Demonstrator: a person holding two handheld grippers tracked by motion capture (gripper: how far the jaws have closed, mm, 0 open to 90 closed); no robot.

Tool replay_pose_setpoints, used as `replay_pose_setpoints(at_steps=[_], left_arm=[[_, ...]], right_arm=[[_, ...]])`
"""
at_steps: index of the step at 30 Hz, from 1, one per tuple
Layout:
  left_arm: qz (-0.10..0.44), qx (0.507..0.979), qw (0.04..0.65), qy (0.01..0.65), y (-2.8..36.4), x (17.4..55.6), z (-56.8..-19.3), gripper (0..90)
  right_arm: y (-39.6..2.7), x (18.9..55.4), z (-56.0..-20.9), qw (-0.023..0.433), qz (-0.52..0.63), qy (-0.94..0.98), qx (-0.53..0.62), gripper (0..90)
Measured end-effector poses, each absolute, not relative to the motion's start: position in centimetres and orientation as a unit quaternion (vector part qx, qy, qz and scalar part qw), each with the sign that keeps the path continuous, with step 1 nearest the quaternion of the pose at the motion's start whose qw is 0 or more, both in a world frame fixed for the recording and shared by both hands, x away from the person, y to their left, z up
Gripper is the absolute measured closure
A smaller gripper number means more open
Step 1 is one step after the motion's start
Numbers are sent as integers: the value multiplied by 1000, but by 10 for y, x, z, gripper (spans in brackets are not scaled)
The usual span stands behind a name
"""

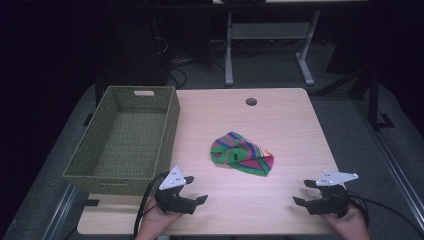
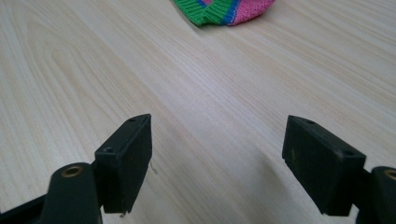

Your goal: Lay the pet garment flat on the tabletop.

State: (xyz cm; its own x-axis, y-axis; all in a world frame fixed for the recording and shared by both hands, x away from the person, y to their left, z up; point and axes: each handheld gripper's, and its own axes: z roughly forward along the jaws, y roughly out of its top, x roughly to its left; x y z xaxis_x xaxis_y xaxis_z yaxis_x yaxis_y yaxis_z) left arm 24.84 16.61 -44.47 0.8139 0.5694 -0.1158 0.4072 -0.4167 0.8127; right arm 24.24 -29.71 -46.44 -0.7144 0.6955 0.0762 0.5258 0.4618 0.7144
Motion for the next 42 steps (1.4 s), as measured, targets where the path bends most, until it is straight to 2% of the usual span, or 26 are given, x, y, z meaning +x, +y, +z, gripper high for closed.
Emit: replay_pose_setpoints(at_steps=[10, 22, 42], left_arm=[[91, 837, 455, 292, 166, 249, -445, 203], [90, 838, 451, 293, 167, 249, -446, 203], [87, 840, 451, 290, 168, 251, -446, 203]], right_arm=[[-280, 250, -458, 110, 371, 857, 339, 235], [-267, 266, -447, 84, 377, 862, 328, 228], [-229, 320, -418, 45, 381, 874, 298, 221]])
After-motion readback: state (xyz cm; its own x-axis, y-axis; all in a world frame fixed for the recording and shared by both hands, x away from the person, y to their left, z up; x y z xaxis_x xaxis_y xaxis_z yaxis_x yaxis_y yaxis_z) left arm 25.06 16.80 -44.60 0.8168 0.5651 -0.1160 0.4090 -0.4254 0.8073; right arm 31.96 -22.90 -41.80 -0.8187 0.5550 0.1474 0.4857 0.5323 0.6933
